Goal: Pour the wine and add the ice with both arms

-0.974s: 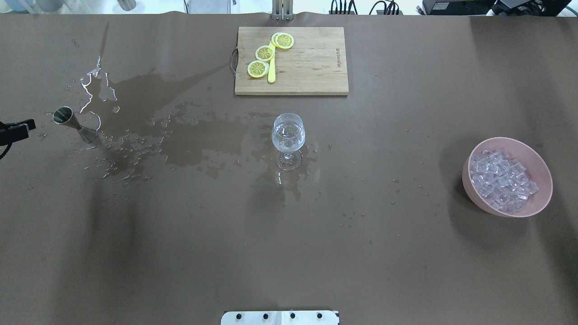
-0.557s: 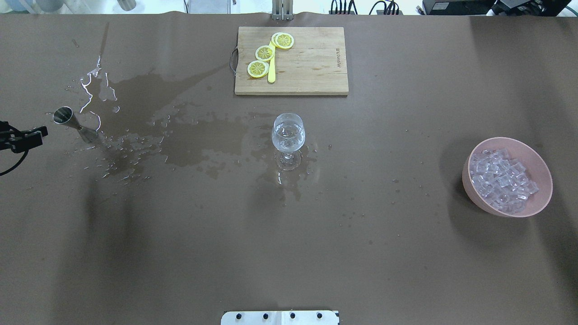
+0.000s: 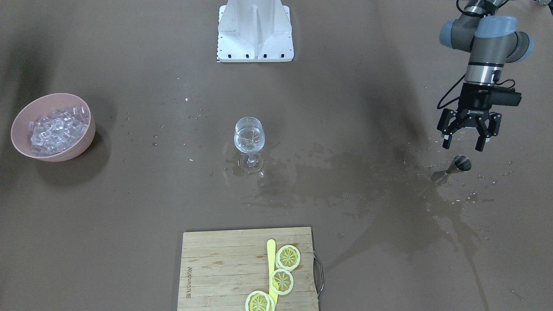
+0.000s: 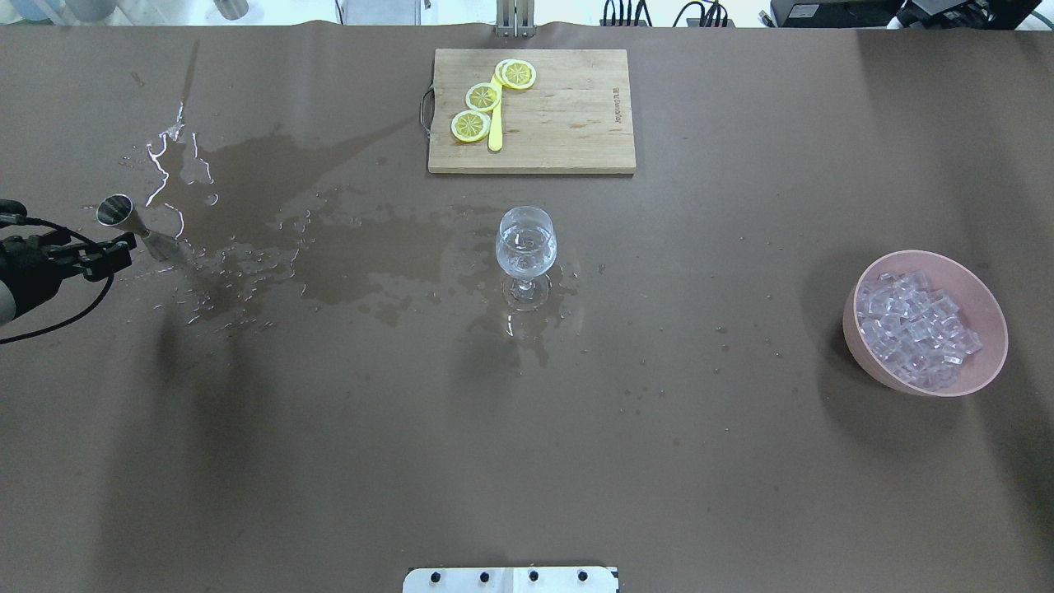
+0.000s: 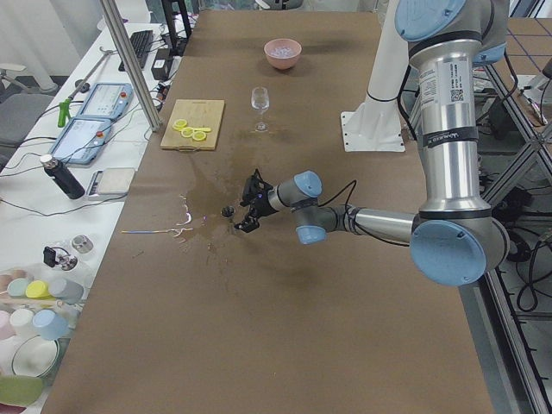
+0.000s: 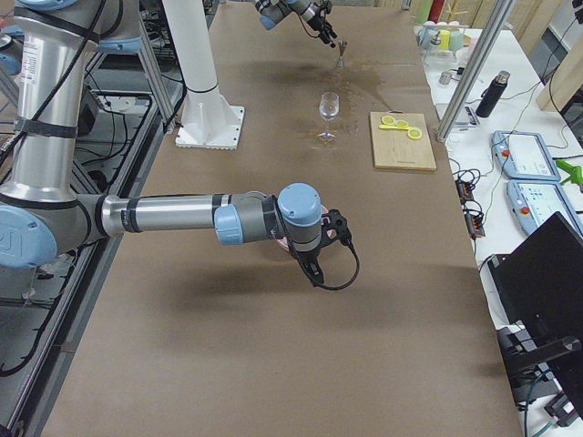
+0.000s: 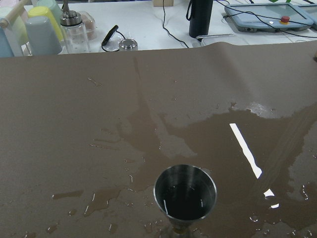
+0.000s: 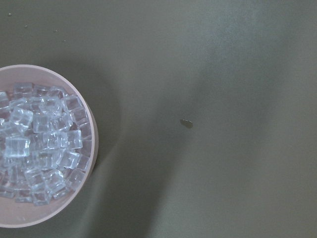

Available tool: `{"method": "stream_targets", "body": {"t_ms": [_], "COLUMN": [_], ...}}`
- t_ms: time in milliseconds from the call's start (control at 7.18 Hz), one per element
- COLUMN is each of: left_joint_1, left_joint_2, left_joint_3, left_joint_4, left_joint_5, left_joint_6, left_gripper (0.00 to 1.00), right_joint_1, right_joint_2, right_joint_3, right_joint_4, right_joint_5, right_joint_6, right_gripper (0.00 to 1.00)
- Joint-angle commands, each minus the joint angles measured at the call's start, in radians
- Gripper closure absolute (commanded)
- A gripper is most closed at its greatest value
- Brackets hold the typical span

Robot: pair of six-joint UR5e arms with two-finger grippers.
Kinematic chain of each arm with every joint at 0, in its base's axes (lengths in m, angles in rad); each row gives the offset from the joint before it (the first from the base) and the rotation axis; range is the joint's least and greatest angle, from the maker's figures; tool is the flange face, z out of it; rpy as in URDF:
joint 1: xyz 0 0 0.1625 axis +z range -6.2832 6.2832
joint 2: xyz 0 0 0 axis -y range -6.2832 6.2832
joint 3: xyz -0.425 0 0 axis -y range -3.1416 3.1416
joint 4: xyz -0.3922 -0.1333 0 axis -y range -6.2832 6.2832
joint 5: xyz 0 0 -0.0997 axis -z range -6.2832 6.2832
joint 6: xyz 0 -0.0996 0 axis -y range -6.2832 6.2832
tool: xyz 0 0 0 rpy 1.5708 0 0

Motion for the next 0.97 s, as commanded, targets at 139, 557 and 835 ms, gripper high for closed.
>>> {"method": "stream_targets", "body": {"t_ms": [139, 557, 835], "left_joint_1": [0.003, 0.017, 0.046], "left_joint_2": [-0.06, -0.114, -0.146], "left_joint_3": [0.111, 0.171, 0.202], "left_joint_4": [-0.068, -0.071, -0.071], "left_joint_5": [0.034, 0.074, 0.102], "left_joint_6": [-0.023, -0.026, -0.054], "left_gripper": [0.02, 0.02, 0.02], "right_joint_1": [0.001, 0.0, 0.0], "right_joint_2": [0.0, 0.0, 0.0], "right_joint_3": [0.001, 0.001, 0.001], "right_joint_4": [0.002, 0.002, 0.002], "right_joint_5": [-0.001, -0.001, -0.001], "right_joint_6": [-0.002, -0.002, -0.002], "right_gripper": [0.0, 0.0, 0.0]}}
